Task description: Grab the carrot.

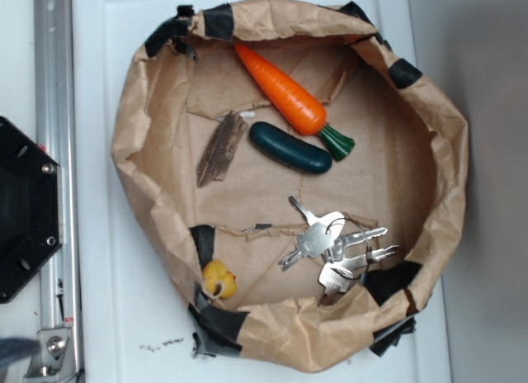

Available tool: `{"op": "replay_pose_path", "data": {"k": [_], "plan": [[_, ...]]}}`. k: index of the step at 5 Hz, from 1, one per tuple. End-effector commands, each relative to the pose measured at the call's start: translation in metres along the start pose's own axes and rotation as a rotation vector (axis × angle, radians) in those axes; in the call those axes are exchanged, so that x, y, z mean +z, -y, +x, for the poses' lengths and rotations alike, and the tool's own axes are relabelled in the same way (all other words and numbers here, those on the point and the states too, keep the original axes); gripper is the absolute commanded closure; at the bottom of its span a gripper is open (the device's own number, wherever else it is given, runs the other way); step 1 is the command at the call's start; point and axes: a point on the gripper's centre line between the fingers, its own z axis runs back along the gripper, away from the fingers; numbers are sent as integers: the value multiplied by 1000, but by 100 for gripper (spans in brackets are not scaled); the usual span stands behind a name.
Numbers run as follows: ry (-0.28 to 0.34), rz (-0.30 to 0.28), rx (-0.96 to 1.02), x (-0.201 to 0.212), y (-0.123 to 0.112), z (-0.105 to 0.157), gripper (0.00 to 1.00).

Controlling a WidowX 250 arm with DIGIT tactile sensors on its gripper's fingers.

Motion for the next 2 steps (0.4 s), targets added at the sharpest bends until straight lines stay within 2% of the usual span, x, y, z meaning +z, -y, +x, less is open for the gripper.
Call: {"op": "replay_pose_path", "data": {"k": [1,2], "plan": [[0,0,0,0,0,0,0],[-194,75,-154,-55,-28,45,0]]}}
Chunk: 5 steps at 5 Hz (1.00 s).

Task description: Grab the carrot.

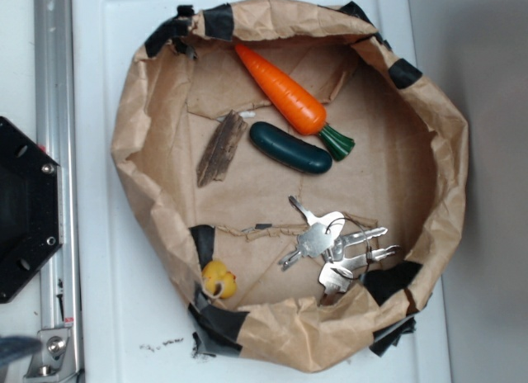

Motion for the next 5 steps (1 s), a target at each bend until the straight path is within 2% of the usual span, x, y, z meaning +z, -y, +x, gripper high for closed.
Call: {"op": "replay_pose_path", "data": {"k": [1,2,3,4,5], "plan": [[95,259,-359,-82,-46,85,0],[312,183,-565,-101,-39,120,0],[347,111,-671,-137,-41,139,0],[310,99,-698,-157,-37,153,0],[266,91,-683,-167,-45,163,0]]}}
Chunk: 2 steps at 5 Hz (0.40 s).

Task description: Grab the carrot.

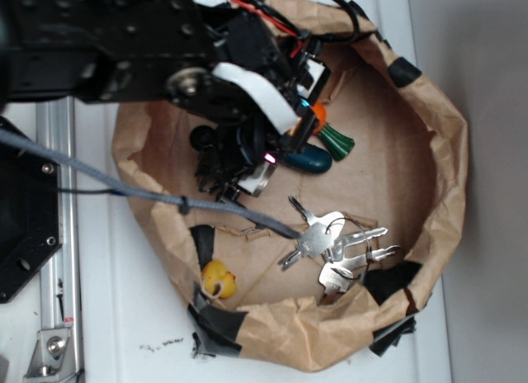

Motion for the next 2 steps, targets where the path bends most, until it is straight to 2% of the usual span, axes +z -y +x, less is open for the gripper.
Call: {"op": "replay_pose_path", "data": {"k": [1,2], "plan": [[-68,19,-35,-10,-26,9,0],[-138,-29,-62,-28,-35,-9,0]]}}
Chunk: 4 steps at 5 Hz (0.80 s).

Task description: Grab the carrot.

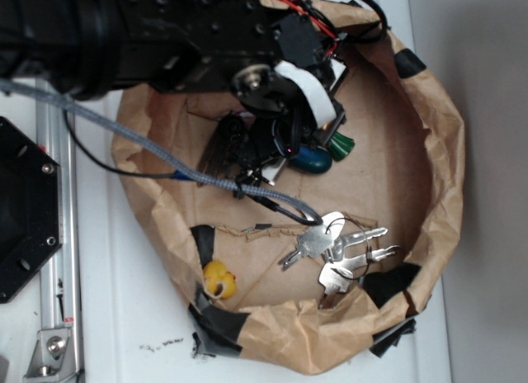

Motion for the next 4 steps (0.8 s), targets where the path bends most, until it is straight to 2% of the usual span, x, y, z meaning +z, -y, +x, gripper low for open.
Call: {"op": "replay_pose_path", "data": {"k": [1,2,3,4], "plan": [[-77,-21,-32,-13,-25,-6,0],[-80,-29,-46,-29,-21,-1,0],[-122,-6,-2,-26,-21,5,100],[-106,36,28,7,-7,22,100]]}}
